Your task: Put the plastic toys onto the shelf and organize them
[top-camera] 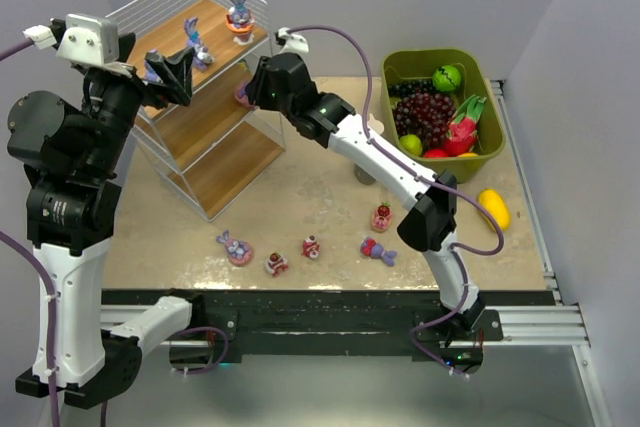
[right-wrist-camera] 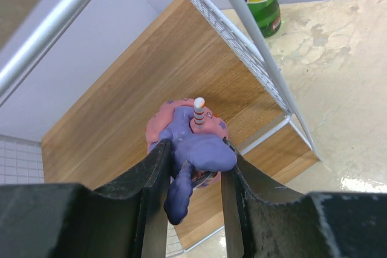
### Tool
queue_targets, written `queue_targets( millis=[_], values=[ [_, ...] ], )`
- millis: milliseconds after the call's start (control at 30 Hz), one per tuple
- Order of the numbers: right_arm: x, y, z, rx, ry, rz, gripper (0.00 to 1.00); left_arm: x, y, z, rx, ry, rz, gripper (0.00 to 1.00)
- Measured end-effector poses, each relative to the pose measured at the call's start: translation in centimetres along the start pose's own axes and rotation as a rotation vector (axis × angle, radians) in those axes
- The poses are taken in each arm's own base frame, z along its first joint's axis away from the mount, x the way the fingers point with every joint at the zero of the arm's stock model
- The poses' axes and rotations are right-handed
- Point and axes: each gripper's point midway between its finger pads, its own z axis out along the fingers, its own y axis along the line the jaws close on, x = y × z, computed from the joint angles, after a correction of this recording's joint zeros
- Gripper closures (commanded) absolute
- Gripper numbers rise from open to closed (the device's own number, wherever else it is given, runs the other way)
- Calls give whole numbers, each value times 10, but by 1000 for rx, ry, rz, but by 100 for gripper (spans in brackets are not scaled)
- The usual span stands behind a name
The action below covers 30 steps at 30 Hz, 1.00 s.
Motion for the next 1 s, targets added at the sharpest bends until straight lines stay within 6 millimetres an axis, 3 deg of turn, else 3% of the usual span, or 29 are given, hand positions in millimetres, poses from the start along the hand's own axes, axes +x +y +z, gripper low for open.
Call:
queue_targets(
  millis=[233,567,700,933,1000],
  values=[
    [-3,0,-5,51,-29,-48,92,1,2,0,-10,1,0,3],
    [2,-5,5,97,-58,-83,86,1,3,0,-14,1,1,3],
    [2,-6,8,107,-67,-94,81,1,3,0,-14,1,1,3],
    [-3,-6,7,120,-86,-102,61,1,3,0,-17,2,1,3],
    [-3,-5,8,117,-90,-100,59,1,3,0,-17,2,1,3]
  ],
)
